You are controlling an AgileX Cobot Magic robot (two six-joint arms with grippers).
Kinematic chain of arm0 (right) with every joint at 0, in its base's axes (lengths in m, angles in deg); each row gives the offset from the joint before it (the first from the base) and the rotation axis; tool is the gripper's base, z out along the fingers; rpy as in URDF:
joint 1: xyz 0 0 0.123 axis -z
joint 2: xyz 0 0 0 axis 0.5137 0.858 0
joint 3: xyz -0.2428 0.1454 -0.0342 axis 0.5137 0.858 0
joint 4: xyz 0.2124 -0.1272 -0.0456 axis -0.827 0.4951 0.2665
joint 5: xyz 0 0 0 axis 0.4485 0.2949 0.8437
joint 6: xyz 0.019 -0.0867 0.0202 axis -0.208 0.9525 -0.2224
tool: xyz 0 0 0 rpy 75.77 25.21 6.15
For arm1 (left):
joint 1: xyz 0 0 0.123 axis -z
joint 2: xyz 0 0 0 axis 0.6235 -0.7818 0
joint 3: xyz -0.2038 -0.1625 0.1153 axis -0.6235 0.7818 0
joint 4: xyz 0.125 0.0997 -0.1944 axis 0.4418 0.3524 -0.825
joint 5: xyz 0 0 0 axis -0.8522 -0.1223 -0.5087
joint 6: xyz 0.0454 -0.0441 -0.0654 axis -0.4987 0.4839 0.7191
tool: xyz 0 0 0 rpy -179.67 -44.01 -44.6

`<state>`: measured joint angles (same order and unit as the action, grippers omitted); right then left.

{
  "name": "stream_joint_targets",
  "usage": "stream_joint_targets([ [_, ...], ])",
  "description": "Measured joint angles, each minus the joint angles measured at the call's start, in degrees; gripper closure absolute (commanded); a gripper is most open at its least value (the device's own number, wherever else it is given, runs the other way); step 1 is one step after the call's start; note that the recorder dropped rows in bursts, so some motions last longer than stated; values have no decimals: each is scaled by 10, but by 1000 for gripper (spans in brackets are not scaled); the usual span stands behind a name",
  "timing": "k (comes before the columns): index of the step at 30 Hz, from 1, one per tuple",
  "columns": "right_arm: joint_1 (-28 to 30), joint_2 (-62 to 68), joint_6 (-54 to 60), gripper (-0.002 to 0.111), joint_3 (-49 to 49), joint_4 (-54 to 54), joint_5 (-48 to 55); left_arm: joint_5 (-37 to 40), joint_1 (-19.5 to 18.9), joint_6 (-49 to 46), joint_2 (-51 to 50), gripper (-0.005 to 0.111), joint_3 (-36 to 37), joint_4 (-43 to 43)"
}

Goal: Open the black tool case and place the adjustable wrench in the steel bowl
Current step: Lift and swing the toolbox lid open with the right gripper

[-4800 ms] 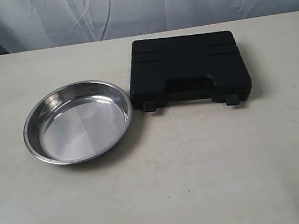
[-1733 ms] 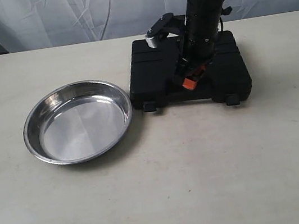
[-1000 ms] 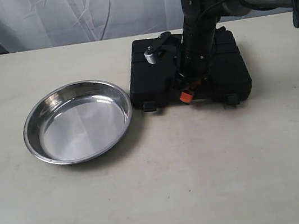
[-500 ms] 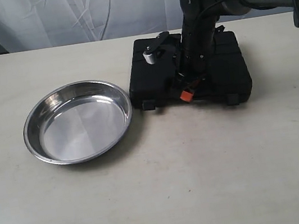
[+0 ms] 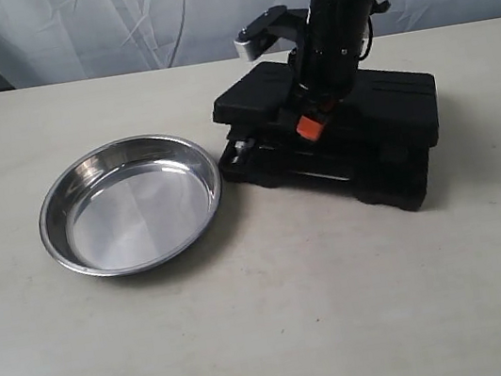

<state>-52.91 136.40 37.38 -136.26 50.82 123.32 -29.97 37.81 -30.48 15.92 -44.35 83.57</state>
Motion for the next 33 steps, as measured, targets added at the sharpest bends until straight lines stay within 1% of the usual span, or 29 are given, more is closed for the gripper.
stream_joint_targets([
  [6,0,-42,-23,109,0,26,0,0,0,0,0,107,0,0],
  [8,-1,-69,-38,109,0,53,-3,0,0,0,0,107,0,0],
  [12,1,-109,-76,109,0,139,-3,0,0,0,0,107,0,0],
  [14,14,-119,-107,109,-1,191,-18,0,0,0,0,107,0,0],
  [18,62,-122,-125,109,-3,248,-67,0,0,0,0,107,0,0],
  [22,103,-122,-131,109,-3,258,-86,0,0,0,0,107,0,0],
  [29,122,-122,-133,109,-4,259,-93,0,0,0,0,107,0,0],
  [33,124,-122,-163,109,-4,288,-100,0,0,0,0,107,0,0],
])
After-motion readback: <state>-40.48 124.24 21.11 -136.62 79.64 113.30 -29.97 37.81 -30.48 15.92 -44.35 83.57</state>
